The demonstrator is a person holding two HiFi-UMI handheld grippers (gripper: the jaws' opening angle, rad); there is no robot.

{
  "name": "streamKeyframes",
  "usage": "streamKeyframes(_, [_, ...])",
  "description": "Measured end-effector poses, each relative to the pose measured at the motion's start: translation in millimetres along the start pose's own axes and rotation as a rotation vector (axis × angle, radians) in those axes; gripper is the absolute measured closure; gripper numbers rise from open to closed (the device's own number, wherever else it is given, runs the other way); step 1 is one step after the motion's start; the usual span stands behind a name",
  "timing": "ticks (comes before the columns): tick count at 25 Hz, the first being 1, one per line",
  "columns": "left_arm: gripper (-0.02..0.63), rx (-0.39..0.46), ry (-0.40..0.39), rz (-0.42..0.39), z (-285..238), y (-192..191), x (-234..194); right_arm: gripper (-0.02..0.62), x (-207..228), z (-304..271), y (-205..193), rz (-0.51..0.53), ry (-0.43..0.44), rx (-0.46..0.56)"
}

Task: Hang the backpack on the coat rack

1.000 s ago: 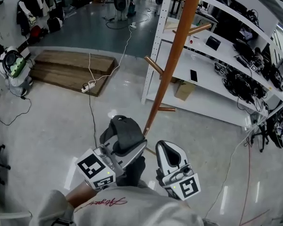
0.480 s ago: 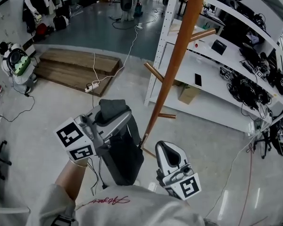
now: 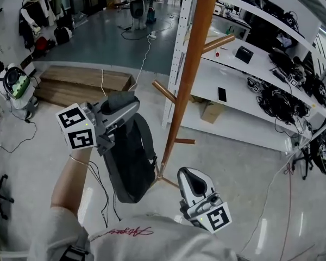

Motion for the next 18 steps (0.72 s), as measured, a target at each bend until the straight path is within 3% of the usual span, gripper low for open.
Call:
streamKeyframes(8, [0.558, -0.001, -0.077, 0.020, -23, 21, -48, 0.573, 16, -5, 1, -0.014, -0.022, 0.006])
streamKeyframes(18, [0.558, -0.041, -0.272, -0.003, -50, 42, -51, 0.572, 19, 4, -10, 0.004, -0.086, 0.014])
Point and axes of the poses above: the fingertips, and each gripper's own axes: z backward along the fingers, x to its right, y out of its top, the point moved 9 cm from there along z, backward along the fingers, and after that the axes turned 5 degrees about -y, right-handed, at the moved point
